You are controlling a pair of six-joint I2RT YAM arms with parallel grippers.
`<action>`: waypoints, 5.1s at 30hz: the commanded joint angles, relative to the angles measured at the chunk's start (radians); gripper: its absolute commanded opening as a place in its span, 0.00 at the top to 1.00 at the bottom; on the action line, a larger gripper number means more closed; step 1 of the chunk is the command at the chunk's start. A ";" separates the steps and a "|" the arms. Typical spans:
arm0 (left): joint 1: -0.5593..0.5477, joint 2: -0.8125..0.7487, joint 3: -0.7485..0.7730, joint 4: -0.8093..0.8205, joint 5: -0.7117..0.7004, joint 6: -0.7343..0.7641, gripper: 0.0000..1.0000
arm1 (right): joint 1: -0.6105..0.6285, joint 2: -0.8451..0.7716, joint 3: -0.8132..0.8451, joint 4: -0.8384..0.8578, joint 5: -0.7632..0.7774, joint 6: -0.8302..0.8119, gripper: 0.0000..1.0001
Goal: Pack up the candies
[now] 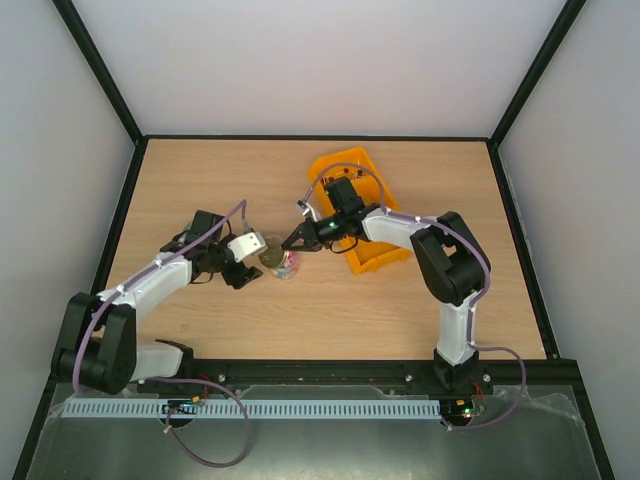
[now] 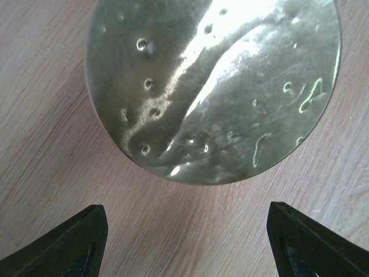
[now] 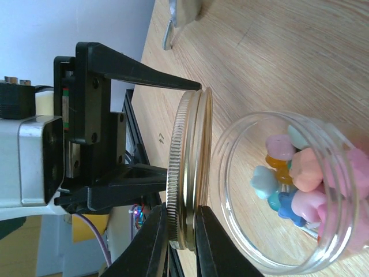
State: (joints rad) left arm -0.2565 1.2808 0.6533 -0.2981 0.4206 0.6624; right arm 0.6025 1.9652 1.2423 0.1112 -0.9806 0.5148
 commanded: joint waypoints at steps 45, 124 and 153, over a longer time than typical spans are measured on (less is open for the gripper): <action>-0.100 0.132 0.081 0.114 -0.006 -0.029 0.32 | -0.056 -0.059 0.028 -0.231 0.102 -0.156 0.43; -0.113 0.227 0.200 0.034 0.077 -0.032 0.48 | -0.063 0.047 0.154 -0.406 0.229 -0.312 0.47; -0.135 0.355 0.297 -0.013 0.008 -0.139 0.66 | -0.057 0.105 0.189 -0.399 0.306 -0.326 0.66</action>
State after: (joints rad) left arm -0.3794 1.5936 0.9993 -0.2913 0.5159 0.4904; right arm 0.5434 2.0518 1.4296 -0.2569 -0.6792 0.2043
